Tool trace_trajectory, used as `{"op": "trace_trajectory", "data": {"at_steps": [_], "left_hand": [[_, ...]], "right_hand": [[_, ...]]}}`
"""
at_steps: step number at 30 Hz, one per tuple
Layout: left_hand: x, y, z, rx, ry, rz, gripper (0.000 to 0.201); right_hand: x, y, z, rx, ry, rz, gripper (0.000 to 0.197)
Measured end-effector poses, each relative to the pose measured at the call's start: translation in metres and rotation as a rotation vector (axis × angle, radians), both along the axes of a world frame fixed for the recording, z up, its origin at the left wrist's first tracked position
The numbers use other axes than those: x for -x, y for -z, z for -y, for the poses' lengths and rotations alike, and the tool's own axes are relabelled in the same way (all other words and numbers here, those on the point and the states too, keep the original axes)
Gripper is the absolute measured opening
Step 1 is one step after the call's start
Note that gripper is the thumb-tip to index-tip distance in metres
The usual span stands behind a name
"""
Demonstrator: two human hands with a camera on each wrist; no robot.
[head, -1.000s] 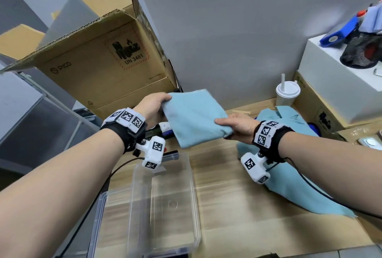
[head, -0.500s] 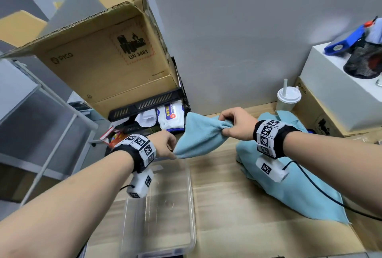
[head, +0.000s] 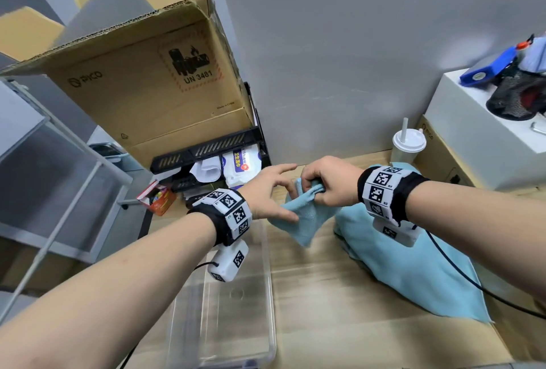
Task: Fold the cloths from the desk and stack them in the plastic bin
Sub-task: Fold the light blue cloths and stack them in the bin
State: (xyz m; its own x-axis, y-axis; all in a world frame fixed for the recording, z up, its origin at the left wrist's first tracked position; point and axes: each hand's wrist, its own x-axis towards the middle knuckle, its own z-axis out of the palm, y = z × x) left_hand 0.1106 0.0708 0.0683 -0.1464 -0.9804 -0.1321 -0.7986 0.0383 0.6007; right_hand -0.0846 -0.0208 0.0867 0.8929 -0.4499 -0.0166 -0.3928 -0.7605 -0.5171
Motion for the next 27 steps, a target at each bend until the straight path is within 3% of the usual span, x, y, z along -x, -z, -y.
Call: {"op": "trace_trajectory", "data": {"at_steps": [4, 11, 14, 18, 20, 23, 27], "left_hand": [[0.009, 0.001, 0.002, 0.083, 0.033, 0.052, 0.022], [0.01, -0.008, -0.004, 0.015, -0.139, 0.029, 0.004], [0.003, -0.006, -0.008, 0.035, -0.207, 0.027, 0.004], [-0.003, -0.01, -0.012, 0.075, -0.206, 0.106, 0.004], [-0.004, -0.011, -0.013, 0.067, -0.207, 0.122, 0.004], [-0.008, -0.013, -0.017, 0.083, -0.249, 0.074, 0.008], [-0.014, -0.018, -0.022, 0.078, -0.319, -0.028, 0.017]], "right_hand": [[0.0, -0.001, 0.001, 0.023, -0.032, -0.039, 0.02], [0.007, -0.001, 0.01, 0.016, 0.047, 0.01, 0.012], [0.012, 0.002, 0.016, 0.019, 0.077, -0.007, 0.006], [0.017, 0.006, 0.025, 0.105, 0.031, -0.171, 0.029], [0.019, 0.008, 0.025, 0.101, 0.007, -0.194, 0.027], [0.024, 0.009, 0.021, -0.013, 0.032, -0.129, 0.012], [0.029, 0.011, 0.022, -0.16, 0.147, -0.123, 0.026]]}}
